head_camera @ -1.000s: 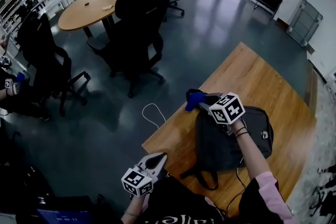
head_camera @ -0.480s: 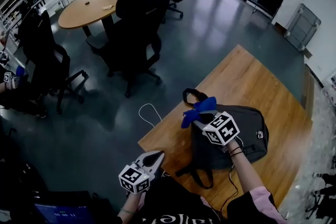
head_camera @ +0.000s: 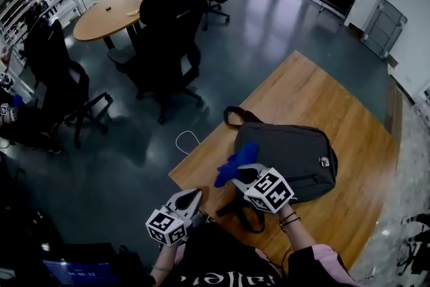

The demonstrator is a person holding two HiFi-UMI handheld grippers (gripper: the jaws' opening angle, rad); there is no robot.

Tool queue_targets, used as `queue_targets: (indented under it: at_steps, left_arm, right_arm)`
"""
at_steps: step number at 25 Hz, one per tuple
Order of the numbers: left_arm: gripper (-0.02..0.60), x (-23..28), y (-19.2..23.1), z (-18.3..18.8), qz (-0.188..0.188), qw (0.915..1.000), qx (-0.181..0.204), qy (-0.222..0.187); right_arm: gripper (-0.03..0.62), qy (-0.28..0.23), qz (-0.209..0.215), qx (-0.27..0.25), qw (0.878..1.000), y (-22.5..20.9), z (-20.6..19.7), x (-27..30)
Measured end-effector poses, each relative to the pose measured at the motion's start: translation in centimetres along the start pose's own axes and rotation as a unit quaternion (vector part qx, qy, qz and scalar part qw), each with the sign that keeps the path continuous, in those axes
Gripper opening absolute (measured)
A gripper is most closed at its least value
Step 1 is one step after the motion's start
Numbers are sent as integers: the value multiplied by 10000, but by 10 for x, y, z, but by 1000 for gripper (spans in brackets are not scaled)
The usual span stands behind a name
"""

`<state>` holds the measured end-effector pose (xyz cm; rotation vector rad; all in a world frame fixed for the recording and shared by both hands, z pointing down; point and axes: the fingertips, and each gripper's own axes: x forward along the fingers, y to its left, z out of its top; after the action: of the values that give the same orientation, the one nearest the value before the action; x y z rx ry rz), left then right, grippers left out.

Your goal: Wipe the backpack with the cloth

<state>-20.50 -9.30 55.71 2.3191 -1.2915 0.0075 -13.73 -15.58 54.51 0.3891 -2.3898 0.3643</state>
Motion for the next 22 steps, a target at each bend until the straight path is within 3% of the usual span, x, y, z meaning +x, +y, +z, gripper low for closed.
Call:
queue_targets:
  at_steps: [6, 14, 22]
  left_arm:
    - [-6, -3, -24, -4, 34, 9999, 91, -65]
    - [-5, 0, -65, -15, -193, 9996, 226, 17]
    - [-6, 1, -89, -25, -381, 9987, 305, 146]
  right_arm:
    - [55, -172, 238, 321, 9991, 45, -37, -31]
    - [54, -438, 385, 865, 9945, 87, -77, -63]
    - [54, -778, 269, 962, 9920, 78, -74, -97]
